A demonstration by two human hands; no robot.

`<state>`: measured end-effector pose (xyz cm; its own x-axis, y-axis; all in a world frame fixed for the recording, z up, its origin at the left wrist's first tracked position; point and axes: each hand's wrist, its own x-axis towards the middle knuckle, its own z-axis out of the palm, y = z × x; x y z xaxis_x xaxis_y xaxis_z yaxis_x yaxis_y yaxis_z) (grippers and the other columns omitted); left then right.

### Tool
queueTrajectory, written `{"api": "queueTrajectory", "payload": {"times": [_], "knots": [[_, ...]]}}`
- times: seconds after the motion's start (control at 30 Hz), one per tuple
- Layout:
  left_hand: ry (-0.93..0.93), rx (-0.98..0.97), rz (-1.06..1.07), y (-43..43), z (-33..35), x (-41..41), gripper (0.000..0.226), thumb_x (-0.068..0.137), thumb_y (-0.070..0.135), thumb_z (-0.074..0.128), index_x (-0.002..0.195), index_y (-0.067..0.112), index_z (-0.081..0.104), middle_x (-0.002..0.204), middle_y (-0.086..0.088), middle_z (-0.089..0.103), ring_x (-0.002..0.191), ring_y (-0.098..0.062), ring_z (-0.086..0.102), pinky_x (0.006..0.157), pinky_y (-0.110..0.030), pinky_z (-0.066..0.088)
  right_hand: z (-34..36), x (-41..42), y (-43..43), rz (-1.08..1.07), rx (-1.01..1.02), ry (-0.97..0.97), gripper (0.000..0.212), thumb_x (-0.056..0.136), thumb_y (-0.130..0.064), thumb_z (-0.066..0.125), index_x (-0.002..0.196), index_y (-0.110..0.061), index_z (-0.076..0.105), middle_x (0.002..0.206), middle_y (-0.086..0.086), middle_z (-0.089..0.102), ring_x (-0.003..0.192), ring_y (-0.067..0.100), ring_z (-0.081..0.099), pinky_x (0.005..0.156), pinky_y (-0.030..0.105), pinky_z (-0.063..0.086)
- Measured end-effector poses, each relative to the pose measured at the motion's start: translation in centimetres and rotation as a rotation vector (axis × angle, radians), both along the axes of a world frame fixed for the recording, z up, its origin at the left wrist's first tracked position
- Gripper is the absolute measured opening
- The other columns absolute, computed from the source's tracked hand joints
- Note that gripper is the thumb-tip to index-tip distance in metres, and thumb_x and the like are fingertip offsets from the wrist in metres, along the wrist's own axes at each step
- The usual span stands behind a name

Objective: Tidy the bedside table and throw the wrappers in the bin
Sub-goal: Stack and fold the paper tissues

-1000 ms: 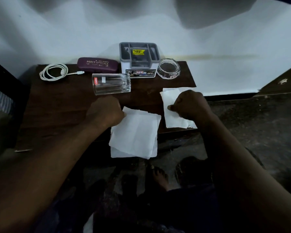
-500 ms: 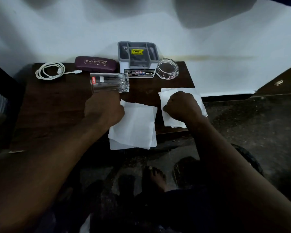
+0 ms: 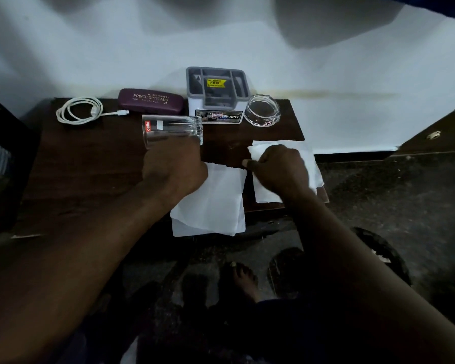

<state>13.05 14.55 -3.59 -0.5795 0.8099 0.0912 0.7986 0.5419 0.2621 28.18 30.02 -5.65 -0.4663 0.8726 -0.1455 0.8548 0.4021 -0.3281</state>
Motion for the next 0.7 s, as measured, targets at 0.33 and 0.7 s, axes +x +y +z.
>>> {"api": "queueTrajectory", "payload": {"times": [0.33,0.7], "knots": [[-0.050,-0.005,-0.022,-0.2,-0.4,-0.1,0.016,0.088,0.033,0.065,0.095,0.019,0.071,0.097,-0.005,0.071,0.089,-0.028,0.069,0.073,-0.043,0.061,-0.2,-2.2,-2.0,-0.091,0.132,-0.008,0.036,0.092,-0.041,0.062,0.108,-0.010,0.071,0.112,0.013,0.072,0.104,0.037,0.069,0.074,0.032,0.039],[-0.090,0.022,-0.079,0.1,-0.6,-0.6,0.014,0.088,0.036,0.064,0.086,0.023,0.069,0.089,0.000,0.070,0.082,-0.023,0.068,0.069,-0.038,0.059,1.8,-1.6,-0.5,-0.186,-0.021,0.199,0.043,0.083,-0.053,0.065,0.081,-0.010,0.073,0.086,0.012,0.075,0.092,0.035,0.071,0.072,0.030,0.043]]}}
